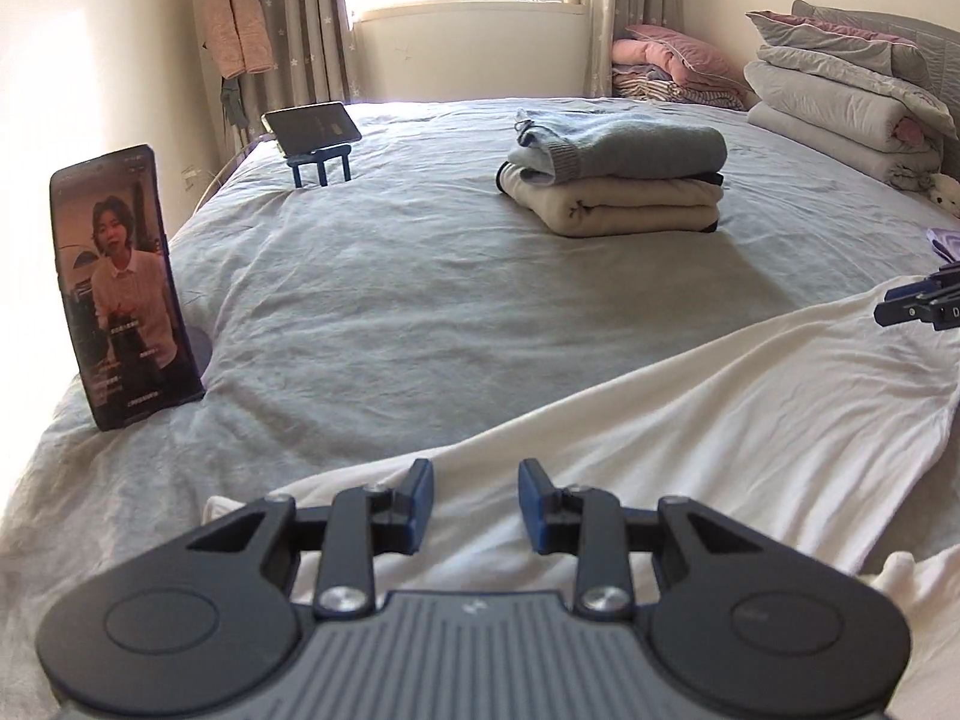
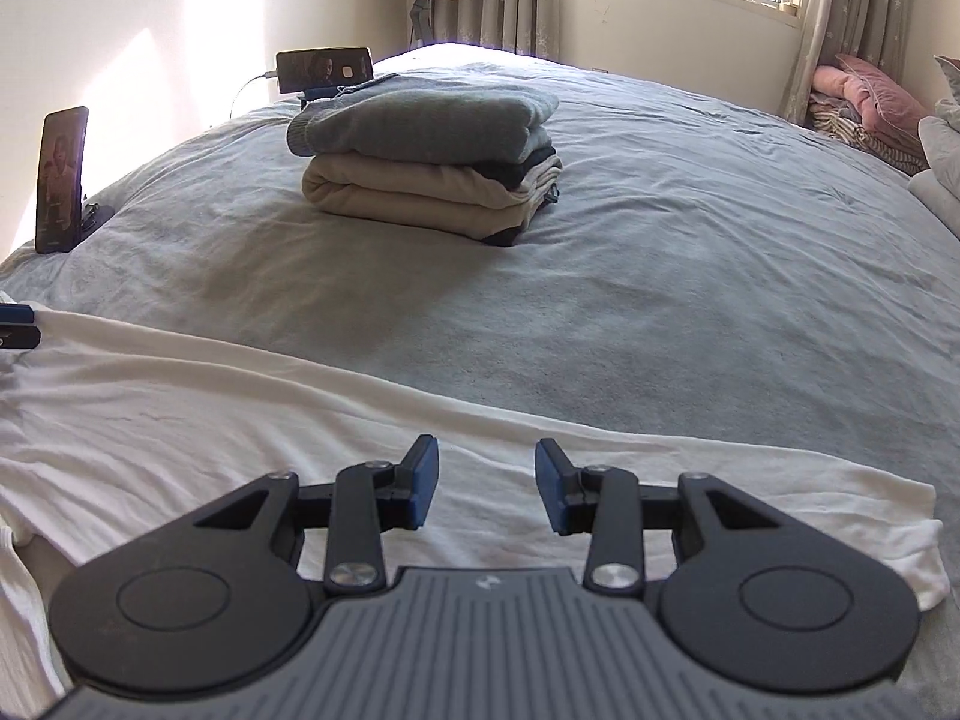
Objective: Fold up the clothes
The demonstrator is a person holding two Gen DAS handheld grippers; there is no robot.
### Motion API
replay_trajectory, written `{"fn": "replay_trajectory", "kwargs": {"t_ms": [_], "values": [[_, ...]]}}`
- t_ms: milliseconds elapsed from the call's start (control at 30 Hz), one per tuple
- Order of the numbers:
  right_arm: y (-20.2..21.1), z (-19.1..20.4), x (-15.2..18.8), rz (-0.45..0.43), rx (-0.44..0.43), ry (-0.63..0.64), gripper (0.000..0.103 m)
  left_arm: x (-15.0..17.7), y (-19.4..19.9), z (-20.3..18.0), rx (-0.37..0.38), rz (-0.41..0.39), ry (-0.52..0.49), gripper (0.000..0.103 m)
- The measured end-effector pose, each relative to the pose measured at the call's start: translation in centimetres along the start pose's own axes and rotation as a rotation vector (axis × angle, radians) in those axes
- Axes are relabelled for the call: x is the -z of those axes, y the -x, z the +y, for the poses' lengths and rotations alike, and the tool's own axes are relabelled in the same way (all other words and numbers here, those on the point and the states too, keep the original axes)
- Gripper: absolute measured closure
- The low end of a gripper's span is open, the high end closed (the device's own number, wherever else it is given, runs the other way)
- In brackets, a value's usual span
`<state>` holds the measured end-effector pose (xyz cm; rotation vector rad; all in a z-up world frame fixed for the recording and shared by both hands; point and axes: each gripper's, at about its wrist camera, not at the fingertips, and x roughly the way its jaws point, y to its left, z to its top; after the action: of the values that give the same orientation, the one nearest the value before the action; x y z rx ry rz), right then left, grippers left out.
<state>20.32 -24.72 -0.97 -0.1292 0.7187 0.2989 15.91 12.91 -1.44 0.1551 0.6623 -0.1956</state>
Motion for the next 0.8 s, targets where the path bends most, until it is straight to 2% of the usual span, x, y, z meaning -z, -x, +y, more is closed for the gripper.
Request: {"fn": "replay_trajectory", "kwargs": {"t_ms": [100, 233, 467, 533, 567, 633, 667, 700, 733, 800], "values": [[-1.1, 1.3, -0.9, -0.004, -0.024, 0.028, 0.063, 0.2, 0.6, 2.0, -0.056, -0.015, 0.013, 0.071], [-2.2, 2.4, -1.8, -0.002, -0.044, 0.071, 0.063, 0.6, 0.5, 4.1, -0.093, -0.002, 0.042, 0.071], [-4.0, 2.7, -2.0, 0.027, -0.061, 0.100, 0.063, 0.9, 0.3, 5.5, -0.109, -0.002, 0.075, 0.071], [-4.2, 2.8, -2.0, 0.031, -0.066, 0.097, 0.063, 0.9, -0.1, 5.7, -0.100, 0.024, 0.082, 0.073], [-4.3, 2.8, -2.0, 0.035, -0.067, 0.097, 0.063, 1.0, -0.2, 5.6, -0.096, 0.035, 0.075, 0.076], [-4.4, 2.9, -2.1, 0.035, -0.070, 0.107, 0.063, 1.1, -0.4, 5.2, -0.077, 0.051, 0.056, 0.103], [-4.4, 3.0, -2.1, 0.038, -0.073, 0.113, 0.064, 1.2, -0.5, 4.9, -0.080, 0.054, 0.045, 0.103], [-4.4, 3.1, -2.1, 0.042, -0.086, 0.120, 0.070, 1.3, -0.5, 4.5, -0.092, 0.052, 0.027, 0.103], [-4.3, 3.2, -2.1, 0.047, -0.103, 0.128, 0.084, 1.3, -0.4, 4.3, -0.102, 0.047, 0.015, 0.103], [-4.2, 3.7, -2.1, 0.057, -0.124, 0.161, 0.093, 1.3, -0.2, 4.1, -0.120, 0.031, 0.010, 0.103]]}}
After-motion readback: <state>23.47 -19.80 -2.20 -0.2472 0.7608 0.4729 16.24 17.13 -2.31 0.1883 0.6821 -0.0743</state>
